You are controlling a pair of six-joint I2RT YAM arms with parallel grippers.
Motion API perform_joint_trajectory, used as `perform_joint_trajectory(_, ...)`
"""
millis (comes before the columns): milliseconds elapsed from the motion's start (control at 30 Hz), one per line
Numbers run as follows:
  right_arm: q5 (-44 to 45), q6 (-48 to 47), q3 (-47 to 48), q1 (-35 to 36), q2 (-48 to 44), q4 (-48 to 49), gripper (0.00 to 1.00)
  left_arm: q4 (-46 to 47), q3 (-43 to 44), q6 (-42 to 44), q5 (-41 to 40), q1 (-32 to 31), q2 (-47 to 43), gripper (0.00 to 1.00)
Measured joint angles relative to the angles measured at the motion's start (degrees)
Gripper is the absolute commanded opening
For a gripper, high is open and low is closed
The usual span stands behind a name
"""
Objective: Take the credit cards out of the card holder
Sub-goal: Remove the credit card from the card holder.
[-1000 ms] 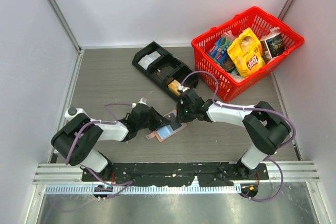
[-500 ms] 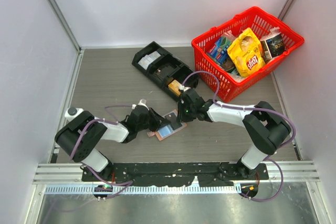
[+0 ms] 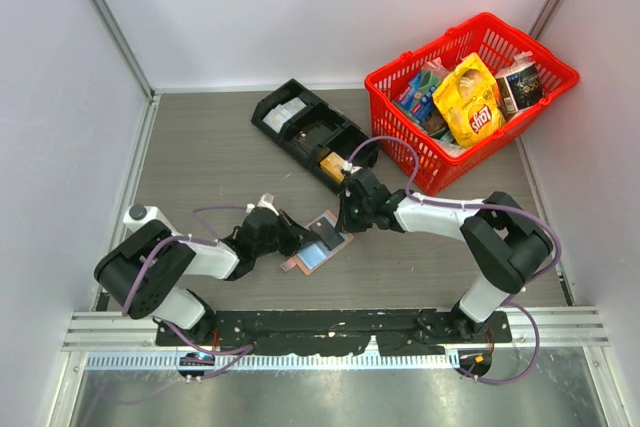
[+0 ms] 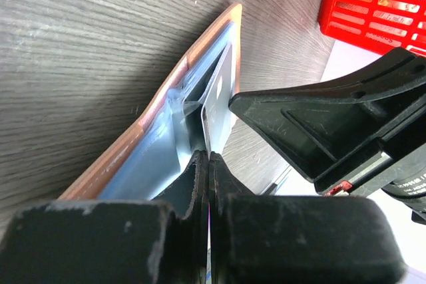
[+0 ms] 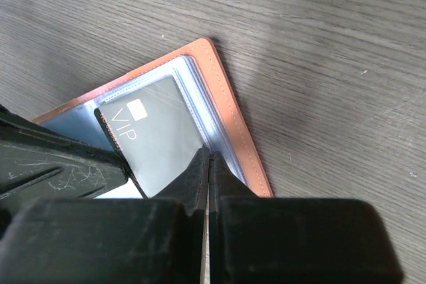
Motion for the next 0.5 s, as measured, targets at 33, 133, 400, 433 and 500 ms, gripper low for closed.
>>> perform_joint_trajectory(33,-0.13,0.07,0.0,-0.09,0.02,0.02,0.01,-0.52,-0.13,0.04,-0.11,-0.02,-0.52,0.0)
perform_joint_trajectory(133,-0.28,0.52,0.0,-0.37,0.2,0.04,0.01,-2.82,-0.26,0.26,-0.15,-0.02,-2.19,0.0)
perform_joint_trajectory(400,-0.94,1.22,-0.02,-0.72,0.24,0.04,0.02,-8.7,-0.26,1.36,-0.7,-0.04,-4.39,0.18)
perform_joint_trajectory(433,-1.11,1.2,-0.02,-0.79,0.24,0.04,0.03,-8.94,-0.26,1.53,-0.68,-0.04,-4.39,0.2)
perform_joint_trajectory(500,-1.27,1.18,-0.02,-0.85,0.24,0.04,0.06,-9.11,-0.22,1.75,-0.63,-0.07,-4.39,0.22)
